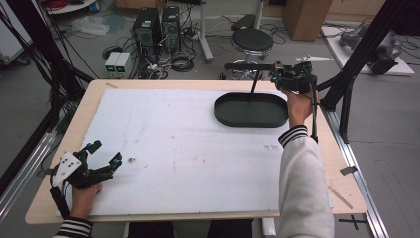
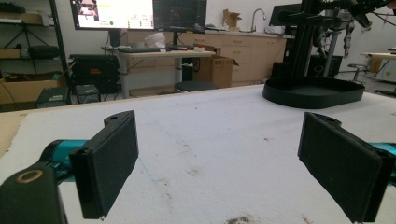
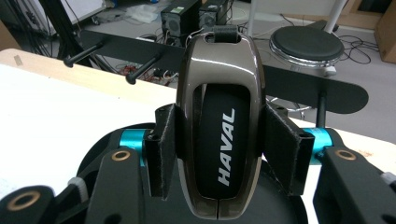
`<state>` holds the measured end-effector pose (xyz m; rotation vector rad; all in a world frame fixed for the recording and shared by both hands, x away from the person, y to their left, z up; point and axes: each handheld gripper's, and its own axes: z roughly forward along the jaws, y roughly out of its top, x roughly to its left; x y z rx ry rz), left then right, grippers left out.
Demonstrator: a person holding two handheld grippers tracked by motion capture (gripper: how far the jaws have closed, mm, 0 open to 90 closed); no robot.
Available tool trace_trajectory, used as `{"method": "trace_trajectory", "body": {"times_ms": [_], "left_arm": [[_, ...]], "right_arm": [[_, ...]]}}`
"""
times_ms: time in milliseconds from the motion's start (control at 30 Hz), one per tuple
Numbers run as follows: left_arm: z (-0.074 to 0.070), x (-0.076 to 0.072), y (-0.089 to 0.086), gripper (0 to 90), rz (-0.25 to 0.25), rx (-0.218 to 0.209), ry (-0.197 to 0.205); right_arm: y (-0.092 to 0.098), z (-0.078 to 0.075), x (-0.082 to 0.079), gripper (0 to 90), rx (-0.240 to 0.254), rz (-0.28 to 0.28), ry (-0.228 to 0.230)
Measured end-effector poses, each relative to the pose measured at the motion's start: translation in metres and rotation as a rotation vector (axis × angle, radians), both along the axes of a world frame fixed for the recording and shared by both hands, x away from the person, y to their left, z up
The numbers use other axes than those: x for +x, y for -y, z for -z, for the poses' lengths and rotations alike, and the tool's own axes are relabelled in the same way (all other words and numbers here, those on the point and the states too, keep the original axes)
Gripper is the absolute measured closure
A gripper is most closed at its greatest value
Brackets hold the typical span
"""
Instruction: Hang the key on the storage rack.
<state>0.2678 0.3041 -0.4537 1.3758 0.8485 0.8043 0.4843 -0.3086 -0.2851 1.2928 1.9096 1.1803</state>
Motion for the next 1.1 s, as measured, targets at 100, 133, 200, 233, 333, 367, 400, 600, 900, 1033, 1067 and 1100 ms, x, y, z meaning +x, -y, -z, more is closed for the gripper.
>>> {"method": "trace_trajectory", "body": {"times_ms": [100, 133, 200, 233, 333, 367, 400, 600, 900, 1033, 1067, 1100], "left_arm": [[0.000, 0.000, 0.000, 12.6, 0.000, 0.000, 0.000], [0.000, 0.000, 0.000, 12.6, -0.002, -0.001, -0.001], [0.000, 0.000, 0.000, 12.6, 0.000, 0.000, 0.000], [0.000, 0.000, 0.000, 12.6, 0.000, 0.000, 0.001], [0.000, 0.000, 0.000, 12.6, -0.001, 0.002, 0.000], [0.000, 0.000, 0.000, 12.6, -0.001, 0.002, 0.000], [0.000, 0.000, 0.000, 12.6, 0.000, 0.001, 0.000], [0.000, 0.000, 0.000, 12.6, -0.001, 0.000, 0.000], [0.000, 0.000, 0.000, 12.6, -0.001, 0.003, 0.001], [0.000, 0.000, 0.000, 12.6, -0.001, 0.003, 0.000], [0.000, 0.000, 0.000, 12.6, -0.002, 0.002, 0.001], [0.000, 0.000, 0.000, 12.6, -0.001, 0.003, 0.001]], "right_arm": [[0.000, 0.001, 0.001, 48.1, -0.011, 0.014, -0.006], [0.001, 0.002, 0.002, 48.1, -0.014, 0.016, -0.006], [0.002, 0.003, 0.002, 48.0, -0.015, 0.022, -0.012], [0.003, 0.003, 0.002, 48.0, -0.013, 0.017, -0.013], [0.004, 0.004, 0.002, 48.0, -0.023, 0.011, -0.030], [0.004, 0.004, 0.001, 48.0, -0.035, 0.009, -0.035], [0.004, 0.004, 0.001, 48.0, -0.037, 0.009, -0.042], [0.007, 0.007, -0.001, 48.0, -0.066, 0.016, -0.079], [0.012, 0.024, -0.004, 48.0, -0.057, 0.025, -0.097], [0.016, 0.031, -0.005, 47.9, -0.051, 0.028, -0.109], [0.016, 0.032, -0.005, 48.0, -0.053, 0.028, -0.107], [0.017, 0.034, -0.005, 47.9, -0.050, 0.030, -0.112]]}}
